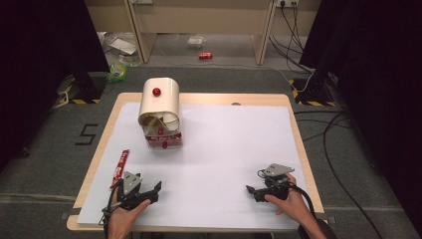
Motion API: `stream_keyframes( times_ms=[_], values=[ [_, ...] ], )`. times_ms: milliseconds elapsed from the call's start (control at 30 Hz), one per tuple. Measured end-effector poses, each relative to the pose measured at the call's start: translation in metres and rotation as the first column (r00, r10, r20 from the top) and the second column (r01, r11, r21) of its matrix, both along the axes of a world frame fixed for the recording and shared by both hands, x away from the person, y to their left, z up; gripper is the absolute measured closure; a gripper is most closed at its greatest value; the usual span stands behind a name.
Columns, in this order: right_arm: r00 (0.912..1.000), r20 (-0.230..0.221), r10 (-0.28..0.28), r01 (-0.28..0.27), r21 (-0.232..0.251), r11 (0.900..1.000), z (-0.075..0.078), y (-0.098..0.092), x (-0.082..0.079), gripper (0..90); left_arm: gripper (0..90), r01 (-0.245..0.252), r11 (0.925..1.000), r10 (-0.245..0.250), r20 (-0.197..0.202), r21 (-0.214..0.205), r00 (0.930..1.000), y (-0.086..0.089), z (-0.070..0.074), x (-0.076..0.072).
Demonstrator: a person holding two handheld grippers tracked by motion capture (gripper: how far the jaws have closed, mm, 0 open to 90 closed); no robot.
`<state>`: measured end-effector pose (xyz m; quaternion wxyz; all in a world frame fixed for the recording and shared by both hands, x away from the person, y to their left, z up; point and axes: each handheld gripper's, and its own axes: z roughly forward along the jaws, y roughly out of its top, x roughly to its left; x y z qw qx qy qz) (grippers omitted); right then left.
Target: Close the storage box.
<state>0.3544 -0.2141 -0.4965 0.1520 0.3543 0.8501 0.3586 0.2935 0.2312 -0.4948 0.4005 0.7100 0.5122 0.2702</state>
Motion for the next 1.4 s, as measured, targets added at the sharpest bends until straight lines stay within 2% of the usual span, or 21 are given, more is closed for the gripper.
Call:
stream_keyframes(
  times_ms=[300, 533, 933, 1067, 1167, 1300, 1400],
  values=[
    [1.0, 0.001, 0.0, 0.0, 0.0, 1.0, 0.0, 0.0, 0.0, 14.6, 18.1, 0.006, 0.9999, -0.006, 0.002, -0.008, 1.0, 0.005, 0.002, -0.016],
    [1.0, 0.0, 0.0, 0.0, -0.001, 1.0, 0.0, 0.0, 0.0, 14.6, 18.0, 0.003, 1.0, -0.003, -0.003, -0.005, 1.0, 0.013, -0.002, -0.028],
    [1.0, 0.001, 0.0, 0.0, -0.001, 1.0, 0.0, 0.0, 0.0, 14.6, 17.5, 0.01, 0.9998, -0.009, -0.026, 0.019, 0.9996, 0.016, -0.009, -0.039],
    [1.0, 0.001, 0.0, 0.0, -0.001, 1.0, 0.0, 0.0, 0.0, 14.6, 17.4, 0.027, 0.9982, -0.025, -0.054, 0.053, 0.9983, 0.014, -0.015, -0.043],
    [1.0, 0.0, 0.0, 0.0, -0.001, 1.0, 0.0, 0.0, 0.0, 14.6, 17.6, 0.023, 0.9989, -0.021, -0.052, 0.04, 0.9984, 0.015, -0.016, -0.046],
    [1.0, 0.0, 0.0, 0.0, 0.0, 1.0, 0.0, 0.0, 0.0, 14.6, 17.5, 0.014, 0.9987, -0.012, -0.041, 0.05, 0.9991, 0.013, -0.016, -0.049],
    [1.0, -0.001, 0.0, 0.0, 0.0, 1.0, 0.0, 0.0, 0.0, 14.6, 18.8, 0.005, 0.9997, -0.004, -0.039, 0.023, 0.9992, 0.014, -0.019, -0.052]
  ],
)
